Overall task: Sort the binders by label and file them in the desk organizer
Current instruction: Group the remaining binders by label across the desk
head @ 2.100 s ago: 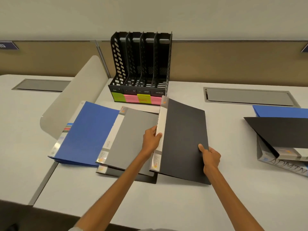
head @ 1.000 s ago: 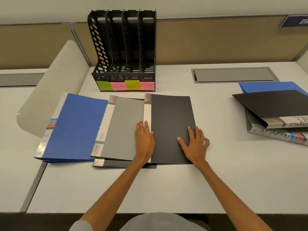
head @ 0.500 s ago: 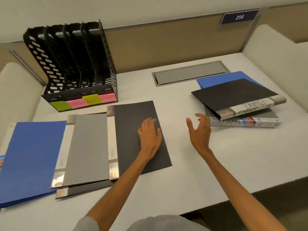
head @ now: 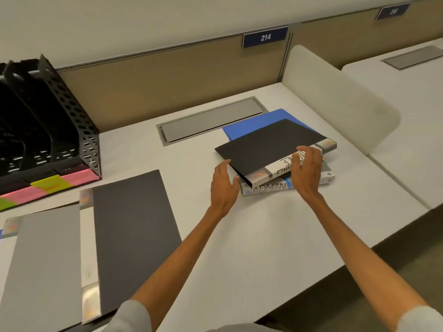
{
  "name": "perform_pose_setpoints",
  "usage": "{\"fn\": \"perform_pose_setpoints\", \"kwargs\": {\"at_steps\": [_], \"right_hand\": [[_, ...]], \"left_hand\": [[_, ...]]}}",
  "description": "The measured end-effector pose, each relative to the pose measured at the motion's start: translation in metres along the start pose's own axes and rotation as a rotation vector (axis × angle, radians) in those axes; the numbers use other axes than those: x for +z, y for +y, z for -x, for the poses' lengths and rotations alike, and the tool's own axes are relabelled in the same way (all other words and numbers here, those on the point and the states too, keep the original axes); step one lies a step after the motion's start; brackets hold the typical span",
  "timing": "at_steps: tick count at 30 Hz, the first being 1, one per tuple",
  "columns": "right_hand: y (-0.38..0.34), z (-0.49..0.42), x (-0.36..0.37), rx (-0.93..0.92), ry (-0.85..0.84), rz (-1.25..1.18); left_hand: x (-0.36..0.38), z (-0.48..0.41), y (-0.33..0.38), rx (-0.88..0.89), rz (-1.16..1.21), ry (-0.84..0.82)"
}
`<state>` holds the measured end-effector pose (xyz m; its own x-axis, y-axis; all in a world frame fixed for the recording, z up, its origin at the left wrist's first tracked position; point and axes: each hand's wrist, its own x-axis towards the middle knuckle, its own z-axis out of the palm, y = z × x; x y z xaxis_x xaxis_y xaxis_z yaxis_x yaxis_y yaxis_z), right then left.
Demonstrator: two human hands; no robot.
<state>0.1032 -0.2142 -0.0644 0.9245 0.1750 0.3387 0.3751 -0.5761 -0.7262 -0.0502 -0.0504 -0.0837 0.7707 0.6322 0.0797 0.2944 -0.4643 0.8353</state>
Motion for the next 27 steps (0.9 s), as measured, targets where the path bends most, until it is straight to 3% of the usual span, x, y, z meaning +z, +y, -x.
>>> {"fn": "perform_pose_setpoints", "kwargs": {"at_steps": [5,12,20,27], "right_hand": [[0.043,-0.067,-0.031,0.073,-0.151,0.231],[0.077,-0.104,-0.038,-0.186,-0.642,0.635],[0.072,-0.099,-0.028,-0.338,-0.406,0.505],[0.013,-0.109,-0.03,-0.519,-0.172,0.255]], "left_hand": [[0.03,-0.01,-0.001,0.031,-0.031,-0.017],[0.049,-0.019,-0.015,0.034,-0.043,-0.007],[0.024,-0.043,-0.001,0.146,0.088,0.125],[-0.025,-0.081,0.04,0.279,0.327,0.349]]}}
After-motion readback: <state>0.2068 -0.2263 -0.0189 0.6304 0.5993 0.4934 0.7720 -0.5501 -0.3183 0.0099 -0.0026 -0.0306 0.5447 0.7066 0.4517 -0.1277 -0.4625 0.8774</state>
